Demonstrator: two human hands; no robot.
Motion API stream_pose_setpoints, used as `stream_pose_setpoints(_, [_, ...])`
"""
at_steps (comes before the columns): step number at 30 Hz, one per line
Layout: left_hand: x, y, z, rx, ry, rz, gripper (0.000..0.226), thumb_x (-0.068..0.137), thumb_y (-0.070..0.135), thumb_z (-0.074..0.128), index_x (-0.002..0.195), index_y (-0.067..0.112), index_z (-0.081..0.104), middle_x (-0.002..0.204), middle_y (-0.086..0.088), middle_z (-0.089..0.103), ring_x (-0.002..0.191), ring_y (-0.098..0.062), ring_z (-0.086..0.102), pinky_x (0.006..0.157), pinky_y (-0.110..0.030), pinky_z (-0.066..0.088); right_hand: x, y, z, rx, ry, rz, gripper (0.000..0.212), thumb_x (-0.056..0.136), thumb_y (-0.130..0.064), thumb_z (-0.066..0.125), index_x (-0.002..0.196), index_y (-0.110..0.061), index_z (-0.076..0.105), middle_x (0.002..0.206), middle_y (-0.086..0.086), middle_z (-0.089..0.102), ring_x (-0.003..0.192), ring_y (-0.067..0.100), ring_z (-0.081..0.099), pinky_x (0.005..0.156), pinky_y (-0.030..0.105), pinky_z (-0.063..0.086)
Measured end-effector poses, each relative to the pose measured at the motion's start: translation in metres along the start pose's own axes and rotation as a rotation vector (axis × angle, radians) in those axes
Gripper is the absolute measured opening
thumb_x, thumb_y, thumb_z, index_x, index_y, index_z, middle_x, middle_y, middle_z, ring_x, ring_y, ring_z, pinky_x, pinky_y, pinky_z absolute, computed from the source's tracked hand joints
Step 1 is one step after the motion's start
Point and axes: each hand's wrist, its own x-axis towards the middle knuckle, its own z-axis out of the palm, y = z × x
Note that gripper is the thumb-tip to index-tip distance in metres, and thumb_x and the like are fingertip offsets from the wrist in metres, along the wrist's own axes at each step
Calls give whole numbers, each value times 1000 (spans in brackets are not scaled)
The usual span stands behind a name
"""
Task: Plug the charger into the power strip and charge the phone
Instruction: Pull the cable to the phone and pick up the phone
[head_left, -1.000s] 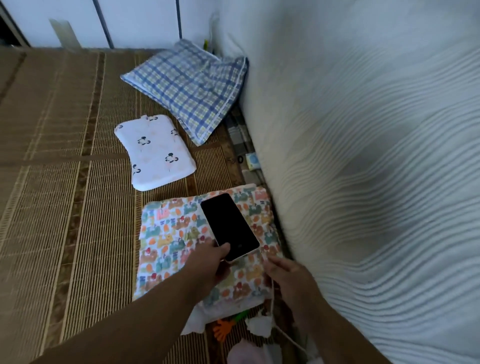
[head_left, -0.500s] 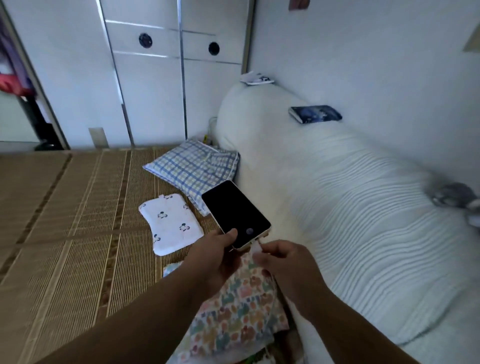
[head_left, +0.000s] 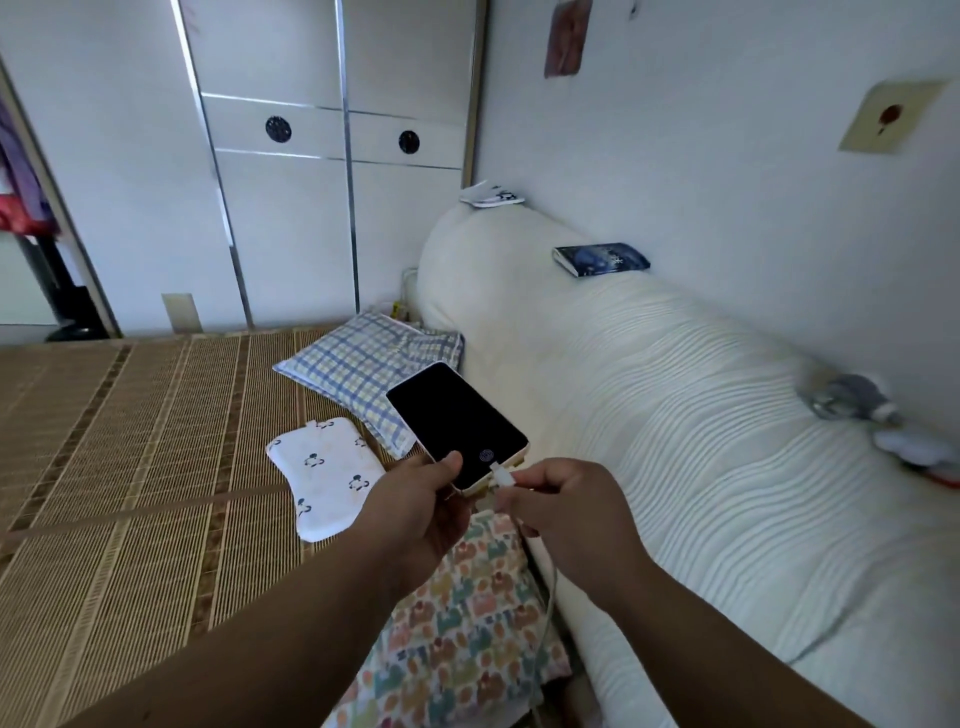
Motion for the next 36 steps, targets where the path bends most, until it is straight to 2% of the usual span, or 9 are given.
stream_pose_setpoints(5, [1, 0, 1, -40, 46, -15, 12, 90, 14, 55, 98, 8, 61, 82, -9, 67, 67, -16, 60, 39, -16, 47, -1, -4, -3, -59, 34, -15, 28, 73, -21, 77, 52, -32, 62, 48, -8, 62, 53, 10, 58, 60, 29, 49])
stream_pose_setpoints(10, [2, -4, 0, -21, 46, -15, 10, 89, 15, 57, 94, 10, 63, 74, -6, 69, 64, -15, 61, 40, -18, 47, -1, -2, -4, -125, 17, -9, 20, 73, -23, 76, 58, -31, 65, 57, -8, 63, 59, 10, 60, 70, 33, 55])
stream_pose_setpoints(14, [1, -8, 1, 24, 52, 10, 11, 90, 14, 55, 96, 10, 63, 79, -6, 67, 65, -14, 58, 39, -17, 43, -1, 0, -5, -215, 27, -28, 17, 76, -27, 73, 61, -31, 66, 55, -9, 63, 58, 9, 61, 64, 29, 54])
stream_pose_setpoints(17, [2, -11, 1, 70, 61, 47, 15, 91, 13, 54, 101, 9, 64, 82, -7, 66, 67, -14, 55, 47, -20, 43, -3, 2, -4, -275, 44, -40, 8, 78, -29, 70, 73, -24, 73, 59, -10, 64, 60, 4, 61, 60, 19, 48])
stream_pose_setpoints(20, [2, -14, 1, 94, 76, 70, 16, 92, 13, 53, 102, 9, 65, 85, -8, 65, 67, -15, 53, 54, -23, 42, -4, 6, -2, -298, 65, -65, 15, 81, -29, 68, 88, -18, 75, 71, -10, 67, 73, 4, 65, 69, 20, 51])
stream_pose_setpoints(24, [1, -20, -2, 132, 93, 108, 18, 92, 13, 52, 104, 9, 64, 83, -10, 65, 64, -15, 51, 56, -25, 41, -7, 9, 1, -347, 79, -107, 20, 84, -30, 64, 95, -17, 74, 86, -5, 74, 77, 4, 64, 67, 13, 47])
stream_pose_setpoints(26, [0, -22, -3, 162, 101, 125, 18, 92, 13, 51, 104, 8, 65, 82, -10, 64, 62, -14, 50, 55, -24, 41, -8, 10, 2, -354, 66, -117, 19, 85, -29, 63, 94, -16, 74, 84, -4, 74, 75, 4, 65, 65, 13, 47])
stream_pose_setpoints(31, [-5, -26, -7, 255, 116, 166, 18, 93, 15, 51, 103, 10, 65, 81, -11, 64, 59, -15, 47, 54, -25, 40, -9, 13, 4, -418, 14, -129, 15, 84, -25, 63, 80, -16, 74, 59, -12, 59, 57, 3, 57, 54, 12, 39])
stream_pose_setpoints(36, [-3, -24, -8, 222, 79, 144, 18, 92, 12, 51, 104, 9, 64, 85, -15, 61, 63, -18, 44, 56, -27, 39, -9, 16, 6, -386, 30, -126, 11, 81, -25, 67, 84, -18, 74, 66, -11, 64, 65, 2, 60, 60, 13, 41])
